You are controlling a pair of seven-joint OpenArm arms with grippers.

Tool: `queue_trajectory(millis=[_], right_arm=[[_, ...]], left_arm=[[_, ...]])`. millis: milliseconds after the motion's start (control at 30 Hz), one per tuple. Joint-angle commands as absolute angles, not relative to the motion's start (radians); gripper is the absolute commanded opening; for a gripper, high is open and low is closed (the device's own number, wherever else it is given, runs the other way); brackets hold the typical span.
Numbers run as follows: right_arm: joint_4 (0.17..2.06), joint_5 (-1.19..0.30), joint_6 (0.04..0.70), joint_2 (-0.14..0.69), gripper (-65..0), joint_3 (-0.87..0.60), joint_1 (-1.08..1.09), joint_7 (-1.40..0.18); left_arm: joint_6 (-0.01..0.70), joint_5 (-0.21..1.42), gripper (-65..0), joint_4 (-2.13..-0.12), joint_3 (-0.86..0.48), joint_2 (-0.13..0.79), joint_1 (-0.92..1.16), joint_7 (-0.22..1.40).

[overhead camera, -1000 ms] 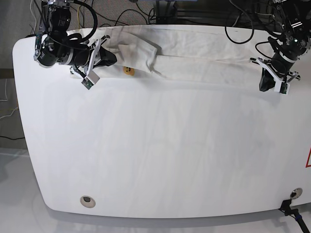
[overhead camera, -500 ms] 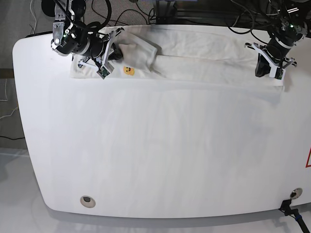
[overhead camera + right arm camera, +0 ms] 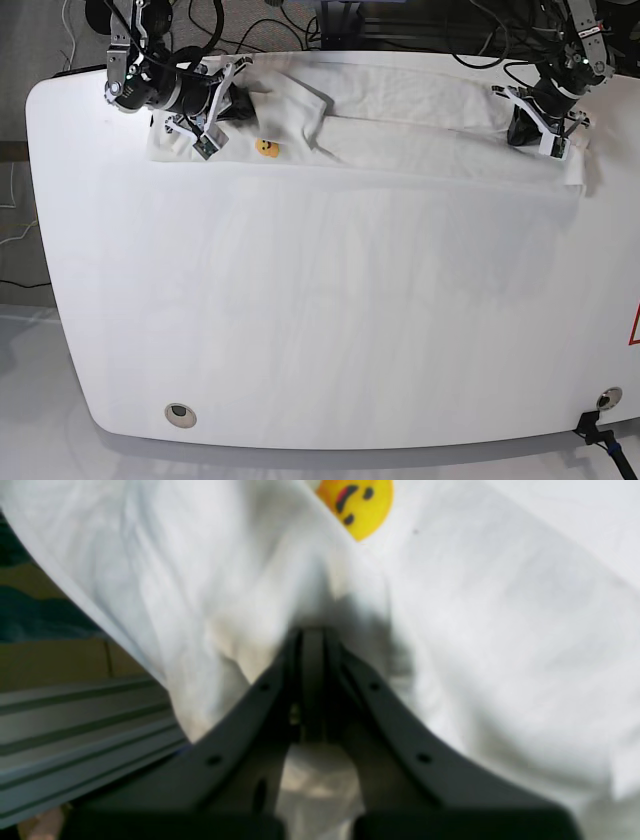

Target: Fold the T-shirt properly

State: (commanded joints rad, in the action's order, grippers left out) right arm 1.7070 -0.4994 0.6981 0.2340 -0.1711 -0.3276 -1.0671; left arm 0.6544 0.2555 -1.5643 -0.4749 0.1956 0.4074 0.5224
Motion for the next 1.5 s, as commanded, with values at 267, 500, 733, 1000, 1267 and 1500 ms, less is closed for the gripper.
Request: queue_trajectory(millis=[267,500,733,1000,1267,1500], right_arm=[[1.524,-0.499,0.698,0.274,-65.0,-0.165,-0.189,-0.992],[1.382,-0.499,0.698,0.297,-65.0,-0.165,-0.062,-0.947],[1.371,-0.403,0.698,0.285,-65.0,-0.165,-0.001,-0.926],[1.448,-0.375,0.698,0.263,-65.0,-0.17,-0.004,-0.929],[1.721,-0.375,0.698,0.259,-65.0,-0.173,-0.01,-1.04],[1.857,-0.374,0.698,0.257,-65.0,-0.173,-0.096,-1.04]], left_arm=[[0.65,0.255,-65.0,-1.5,-0.473,0.193,0.312,0.524],[0.648,0.254,-65.0,-1.412,-0.433,0.196,0.202,0.524],[0.647,0.216,-65.0,-1.349,-0.397,0.193,0.128,0.524],[0.653,0.189,-65.0,-1.372,-0.401,0.196,0.127,0.524],[0.653,0.189,-65.0,-1.566,-0.406,0.196,0.157,0.526],[0.653,0.189,-65.0,-1.721,-0.406,0.193,0.243,0.526]])
